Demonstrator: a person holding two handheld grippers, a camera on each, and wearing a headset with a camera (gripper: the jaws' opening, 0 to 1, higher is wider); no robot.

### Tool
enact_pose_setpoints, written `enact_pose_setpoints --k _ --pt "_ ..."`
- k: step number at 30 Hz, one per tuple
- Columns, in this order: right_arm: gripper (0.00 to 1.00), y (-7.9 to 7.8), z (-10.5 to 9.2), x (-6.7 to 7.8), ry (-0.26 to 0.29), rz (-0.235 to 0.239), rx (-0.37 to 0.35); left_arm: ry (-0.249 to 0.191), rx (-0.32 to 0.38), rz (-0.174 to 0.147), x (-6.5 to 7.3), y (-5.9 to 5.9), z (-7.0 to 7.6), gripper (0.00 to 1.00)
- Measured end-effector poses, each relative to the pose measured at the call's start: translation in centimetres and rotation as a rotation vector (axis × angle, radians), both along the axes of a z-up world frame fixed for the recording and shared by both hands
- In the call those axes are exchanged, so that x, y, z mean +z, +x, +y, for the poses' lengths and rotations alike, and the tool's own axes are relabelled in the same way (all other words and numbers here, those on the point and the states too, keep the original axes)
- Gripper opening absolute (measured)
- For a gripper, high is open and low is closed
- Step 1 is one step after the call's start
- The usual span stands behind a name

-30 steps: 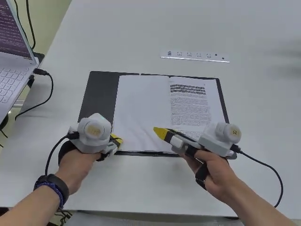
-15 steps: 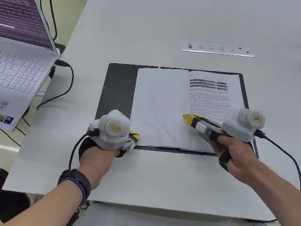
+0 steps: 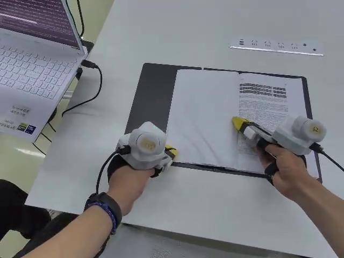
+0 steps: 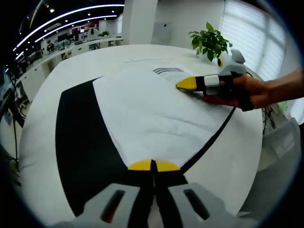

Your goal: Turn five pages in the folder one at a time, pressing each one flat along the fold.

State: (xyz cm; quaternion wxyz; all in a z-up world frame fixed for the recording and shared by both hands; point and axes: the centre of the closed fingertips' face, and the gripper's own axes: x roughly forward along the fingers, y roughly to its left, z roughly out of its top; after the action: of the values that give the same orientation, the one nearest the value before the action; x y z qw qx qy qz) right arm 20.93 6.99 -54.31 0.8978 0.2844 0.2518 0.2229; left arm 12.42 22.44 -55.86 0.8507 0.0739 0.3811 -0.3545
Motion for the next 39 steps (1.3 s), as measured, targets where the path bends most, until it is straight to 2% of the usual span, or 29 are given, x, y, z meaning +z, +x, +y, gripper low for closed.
enact_pose_setpoints --k 7,14,16,20,24,30,39 --pt "0.00 1.3 -0.1 0.1 0.000 -0.009 -0.008 0.003 -0.012 0.008 0.0 0.0 0.0 0.00" --pt "0.00 3.8 -0.5 0.0 0.011 -0.010 -0.051 0.003 -0.008 0.005 -0.1 0.0 0.0 0.00" --pt "0.00 4.3 -0.2 0.4 0.012 -0.012 -0.062 0.000 -0.006 0.007 -0.1 0.0 0.0 0.00" --pt "0.00 5.6 -0.3 0.9 0.008 -0.014 -0.105 0.014 -0.017 0.009 -0.1 0.1 0.0 0.00" --pt "0.00 7.2 -0.7 1.1 0.040 -0.023 -0.167 0.018 -0.018 0.012 -0.1 0.1 0.0 0.00" --pt "0.00 8.4 -1.1 1.3 0.065 -0.041 -0.214 0.030 -0.028 0.020 -0.2 0.1 -0.1 0.00" --pt "0.00 10.6 -1.7 1.5 0.075 -0.056 -0.270 0.039 -0.038 0.018 -0.2 0.1 -0.1 0.00"
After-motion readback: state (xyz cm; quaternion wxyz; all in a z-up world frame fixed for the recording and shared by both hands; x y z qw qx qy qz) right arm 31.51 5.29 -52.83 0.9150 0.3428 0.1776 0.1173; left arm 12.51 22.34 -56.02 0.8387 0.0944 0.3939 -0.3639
